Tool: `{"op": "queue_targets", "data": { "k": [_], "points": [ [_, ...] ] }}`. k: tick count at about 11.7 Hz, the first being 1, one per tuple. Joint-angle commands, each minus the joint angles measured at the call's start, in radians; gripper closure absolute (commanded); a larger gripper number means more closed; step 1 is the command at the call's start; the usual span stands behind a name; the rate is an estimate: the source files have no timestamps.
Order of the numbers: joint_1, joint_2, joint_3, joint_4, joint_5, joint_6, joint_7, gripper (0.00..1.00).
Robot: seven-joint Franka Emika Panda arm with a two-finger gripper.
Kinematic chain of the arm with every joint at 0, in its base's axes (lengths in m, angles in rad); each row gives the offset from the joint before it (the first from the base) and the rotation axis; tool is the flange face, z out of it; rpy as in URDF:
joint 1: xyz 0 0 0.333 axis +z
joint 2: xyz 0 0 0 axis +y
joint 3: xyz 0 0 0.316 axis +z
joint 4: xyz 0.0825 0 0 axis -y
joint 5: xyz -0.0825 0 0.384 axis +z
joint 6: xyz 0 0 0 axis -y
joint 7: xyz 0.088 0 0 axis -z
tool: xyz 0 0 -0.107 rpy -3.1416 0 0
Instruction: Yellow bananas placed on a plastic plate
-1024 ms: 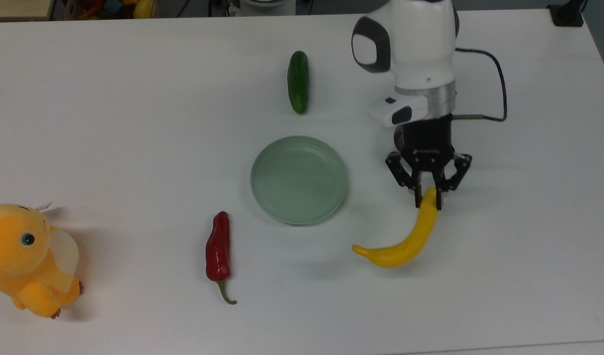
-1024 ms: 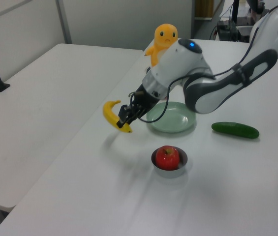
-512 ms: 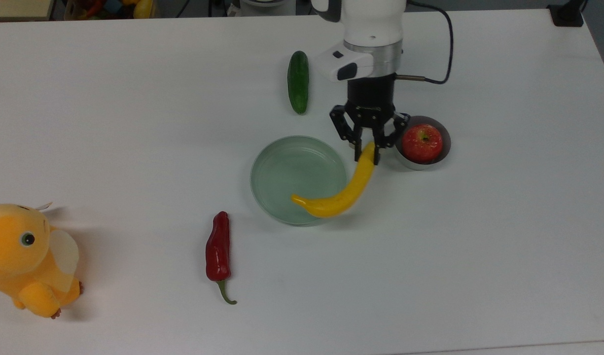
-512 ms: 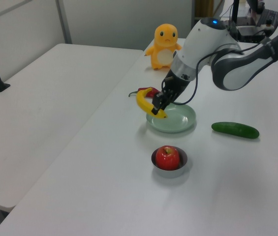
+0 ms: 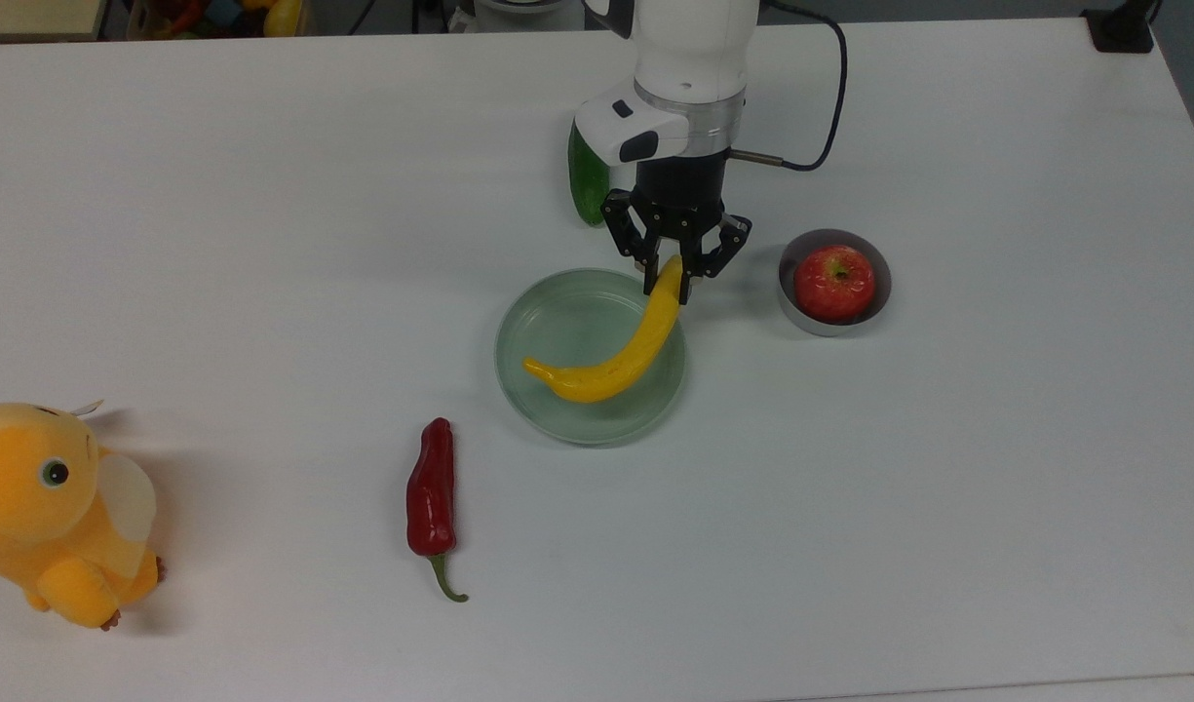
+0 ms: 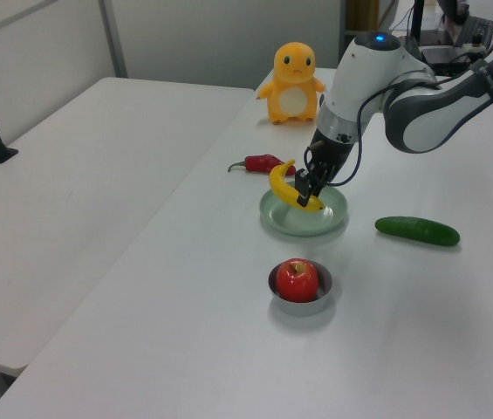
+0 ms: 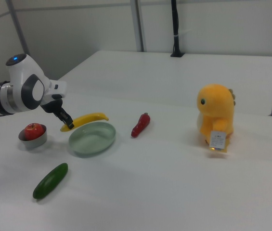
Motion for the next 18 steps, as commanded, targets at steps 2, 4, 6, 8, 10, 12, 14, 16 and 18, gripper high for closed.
{"op": "queue_targets", "data": {
  "k": [2,4,6,8,10,12,14,16,18],
  "points": [
    [-0.015,0.002,0.0,-0.016,-0.002,-0.015,-0.049,0.42],
    [-0.015,0.034,0.0,-0.003,-0.003,-0.015,-0.05,0.0],
    [-0.015,0.034,0.0,0.007,-0.003,-0.018,-0.044,0.0],
    [-0.015,-0.019,0.0,0.009,-0.003,-0.111,-0.06,0.0],
    [-0.019,-0.087,0.005,0.017,-0.003,-0.267,-0.189,0.0],
    [-0.022,-0.154,0.005,0.05,-0.002,-0.482,-0.39,0.0],
    [-0.059,-0.233,0.005,0.067,0.019,-0.593,-0.53,0.0],
    [-0.158,-0.279,0.005,0.122,0.166,-0.607,-0.546,0.0],
    [-0.25,-0.274,0.005,0.204,0.274,-0.67,-0.547,0.0]
  ]
}}
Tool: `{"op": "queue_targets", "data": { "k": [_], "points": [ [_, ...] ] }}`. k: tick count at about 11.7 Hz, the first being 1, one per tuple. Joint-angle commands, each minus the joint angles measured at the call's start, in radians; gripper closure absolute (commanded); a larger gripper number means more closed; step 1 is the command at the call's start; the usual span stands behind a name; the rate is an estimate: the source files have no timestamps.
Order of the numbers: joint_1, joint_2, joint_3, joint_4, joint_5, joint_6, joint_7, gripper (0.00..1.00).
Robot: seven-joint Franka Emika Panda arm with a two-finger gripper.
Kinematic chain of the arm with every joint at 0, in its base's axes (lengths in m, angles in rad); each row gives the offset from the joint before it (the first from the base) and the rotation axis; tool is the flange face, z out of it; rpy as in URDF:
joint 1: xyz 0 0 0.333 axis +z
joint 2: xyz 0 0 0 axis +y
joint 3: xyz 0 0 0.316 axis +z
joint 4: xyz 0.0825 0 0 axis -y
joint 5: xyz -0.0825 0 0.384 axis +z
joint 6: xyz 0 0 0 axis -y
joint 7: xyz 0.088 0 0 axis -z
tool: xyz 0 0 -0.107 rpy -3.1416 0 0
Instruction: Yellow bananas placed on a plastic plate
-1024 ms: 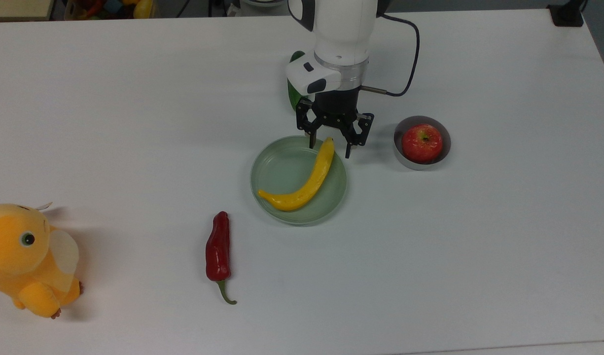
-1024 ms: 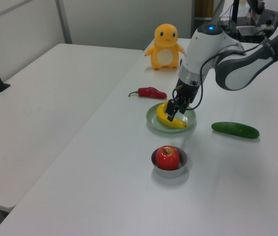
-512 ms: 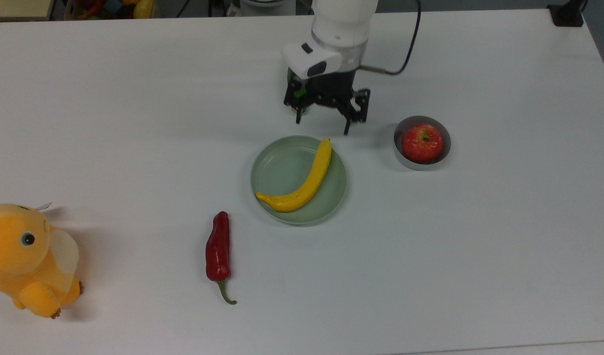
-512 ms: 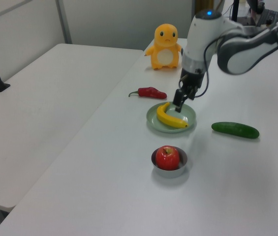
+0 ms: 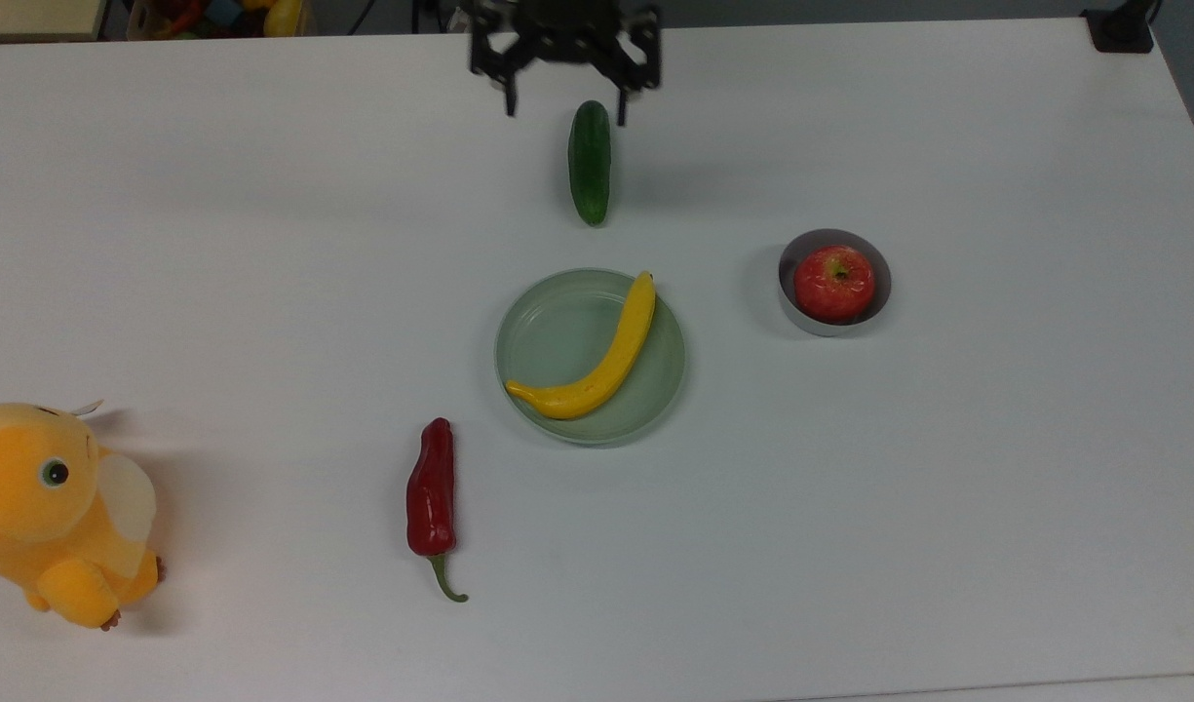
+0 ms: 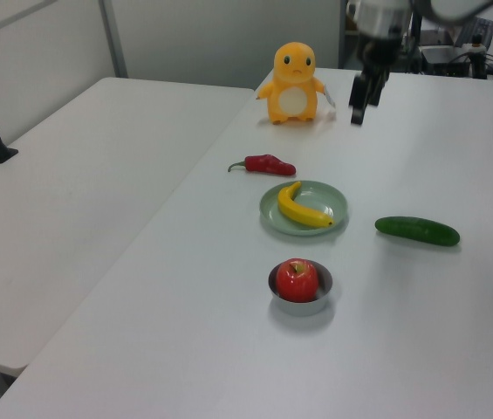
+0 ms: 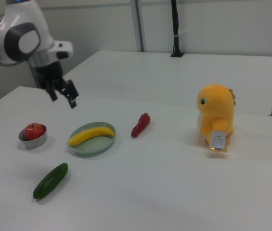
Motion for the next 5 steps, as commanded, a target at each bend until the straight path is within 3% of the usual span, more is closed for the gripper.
{"op": "queue_targets", "data": {
  "k": [1,5],
  "points": [
    [-0.092,-0.004,0.006,0.078,0.1,-0.072,-0.036,0.0],
    [-0.082,-0.006,0.015,0.078,0.057,-0.13,-0.061,0.0]
  ]
}}
